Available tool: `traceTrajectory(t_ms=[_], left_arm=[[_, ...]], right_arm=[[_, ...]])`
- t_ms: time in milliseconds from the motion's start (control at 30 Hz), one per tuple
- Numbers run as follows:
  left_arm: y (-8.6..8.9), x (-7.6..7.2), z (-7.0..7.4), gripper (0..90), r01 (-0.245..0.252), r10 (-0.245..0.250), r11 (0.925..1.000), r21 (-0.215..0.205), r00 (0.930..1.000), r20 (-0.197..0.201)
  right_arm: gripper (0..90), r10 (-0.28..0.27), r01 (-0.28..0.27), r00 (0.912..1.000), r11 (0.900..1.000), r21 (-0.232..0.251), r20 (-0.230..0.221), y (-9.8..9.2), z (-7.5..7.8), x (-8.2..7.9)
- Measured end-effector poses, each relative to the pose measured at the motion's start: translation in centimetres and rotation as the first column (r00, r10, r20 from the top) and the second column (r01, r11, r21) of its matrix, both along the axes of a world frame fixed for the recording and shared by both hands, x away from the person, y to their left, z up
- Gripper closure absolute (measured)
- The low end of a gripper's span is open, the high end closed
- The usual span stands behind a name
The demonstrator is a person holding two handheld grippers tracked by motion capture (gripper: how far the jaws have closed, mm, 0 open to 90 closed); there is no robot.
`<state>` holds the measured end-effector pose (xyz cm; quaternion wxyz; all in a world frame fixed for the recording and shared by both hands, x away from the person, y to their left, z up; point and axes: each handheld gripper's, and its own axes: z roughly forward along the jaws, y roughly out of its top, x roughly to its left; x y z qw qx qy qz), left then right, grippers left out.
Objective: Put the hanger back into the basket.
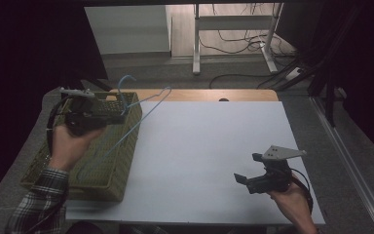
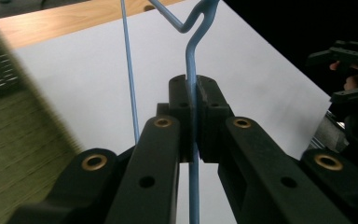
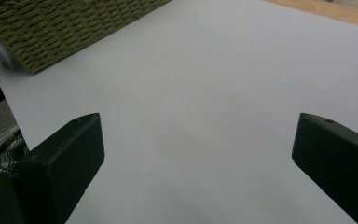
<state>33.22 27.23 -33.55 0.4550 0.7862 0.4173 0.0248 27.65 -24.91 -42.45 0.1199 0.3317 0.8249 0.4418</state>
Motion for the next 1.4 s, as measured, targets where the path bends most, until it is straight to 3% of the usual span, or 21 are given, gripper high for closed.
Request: traceTrajectory(t_ms=[100,133,467,500,600,767,1000,1133,1267,1400], left_arm=[[2.6,0.1,-0.2,87.0,-0.026,0.026,0.9997,0.001,0.9997,-0.001],[2.6,0.1,-0.2,87.0,-0.026,0.026,0.9997,0.001,0.9997,-0.001],[9.2,0.0,-1.2,86.9,-0.089,0.089,0.9959,-0.018,0.9960,0.004],[9.2,0.0,-1.2,87.0,-0.089,0.089,0.9959,-0.018,0.9960,0.004],[11.3,0.0,-2.1,87.0,-0.098,0.098,0.9949,-0.024,0.9952,0.003],[12.7,0.2,-3.5,87.0,-0.088,0.088,0.9955,-0.036,0.9961,-0.007],[13.5,1.1,-6.8,86.9,-0.102,0.100,0.9940,-0.041,0.9939,-0.047],[14.0,1.4,-8.7,86.8,-0.134,0.132,0.9906,-0.026,0.9877,-0.084],[14.4,1.9,-10.2,86.5,-0.173,0.177,0.9840,0.041,0.9757,-0.129],[14.5,2.2,-11.3,86.2,-0.214,0.229,0.9707,0.109,0.9618,-0.150]], right_arm=[[1.4,-0.013,0.013,0.9998,1.000,0.009,-0.012,-0.8,-0.5,-0.2],[1.4,-0.018,0.018,0.9997,1.000,0.007,-0.017,-1.0,-0.7,-0.2],[1.5,-0.056,0.056,0.9979,0.998,-0.002,-0.033,-2.2,-1.6,-0.2],[1.5,-0.059,0.058,0.9977,0.998,-0.005,-0.035,-2.2,-1.6,-0.2],[1.5,-0.067,0.066,0.9970,0.998,-0.014,-0.040,-2.3,-1.8,-0.1],[1.5,-0.074,0.073,0.9966,0.997,-0.020,-0.038,-2.4,-1.9,0.0],[1.5,-0.081,0.080,0.9959,0.996,-0.028,-0.040,-2.4,-2.1,0.0],[1.5,-0.083,0.081,0.9956,0.996,-0.033,-0.044,-2.4,-2.2,0.0],[1.6,-0.081,0.079,0.9956,0.996,-0.039,-0.047,-2.4,-2.3,0.1],[1.7,-0.076,0.074,0.9960,0.996,-0.055,-0.046,-2.3,-2.5,0.0]])
